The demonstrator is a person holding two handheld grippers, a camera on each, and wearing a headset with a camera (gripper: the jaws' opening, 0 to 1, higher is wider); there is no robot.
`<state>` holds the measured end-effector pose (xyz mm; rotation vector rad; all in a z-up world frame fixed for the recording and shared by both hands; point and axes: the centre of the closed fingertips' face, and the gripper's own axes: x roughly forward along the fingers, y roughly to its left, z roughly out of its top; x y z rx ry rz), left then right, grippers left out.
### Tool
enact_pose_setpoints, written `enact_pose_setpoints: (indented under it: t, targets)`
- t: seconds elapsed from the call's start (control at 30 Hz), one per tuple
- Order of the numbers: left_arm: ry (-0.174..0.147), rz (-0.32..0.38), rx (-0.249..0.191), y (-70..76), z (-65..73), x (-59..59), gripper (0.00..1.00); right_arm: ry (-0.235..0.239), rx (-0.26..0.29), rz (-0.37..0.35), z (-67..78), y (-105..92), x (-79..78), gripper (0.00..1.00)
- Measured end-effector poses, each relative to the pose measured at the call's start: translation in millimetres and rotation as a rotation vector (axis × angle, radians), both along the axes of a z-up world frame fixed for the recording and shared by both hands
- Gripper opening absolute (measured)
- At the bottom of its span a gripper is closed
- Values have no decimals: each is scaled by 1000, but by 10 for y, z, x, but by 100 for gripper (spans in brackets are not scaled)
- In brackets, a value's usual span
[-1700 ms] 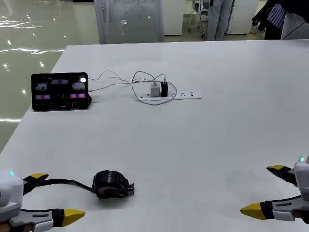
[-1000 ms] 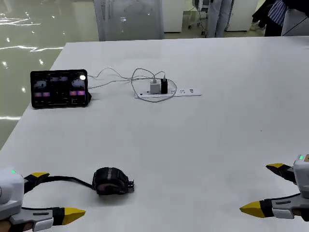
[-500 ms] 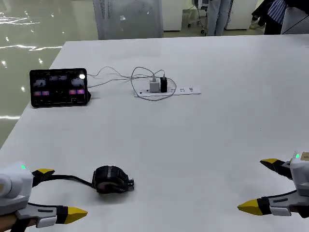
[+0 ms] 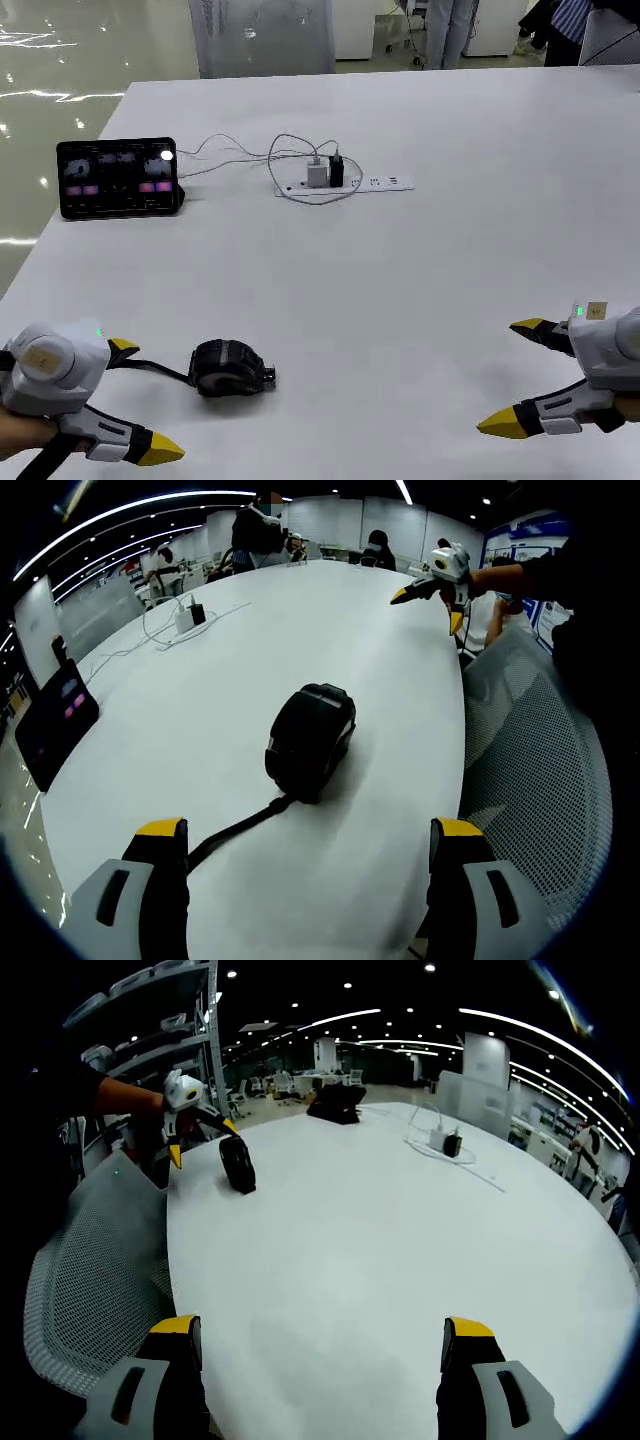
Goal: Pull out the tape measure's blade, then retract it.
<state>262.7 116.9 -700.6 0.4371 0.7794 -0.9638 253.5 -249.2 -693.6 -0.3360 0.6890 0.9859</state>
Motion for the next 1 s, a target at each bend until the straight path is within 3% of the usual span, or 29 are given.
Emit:
enact_pose_setpoints:
  t: [0.33,0.63,1.0]
  targets:
    - [-29,-119,37,-237,94,175,96,4,-43,55,2,64,130,99]
    - [-28,-245,90,-417,51,193,86,0,-61,103,-14,178,159,99]
    - [-21,-355,155,-618,-23,239,81,-5,-44,164,53,477,217,99]
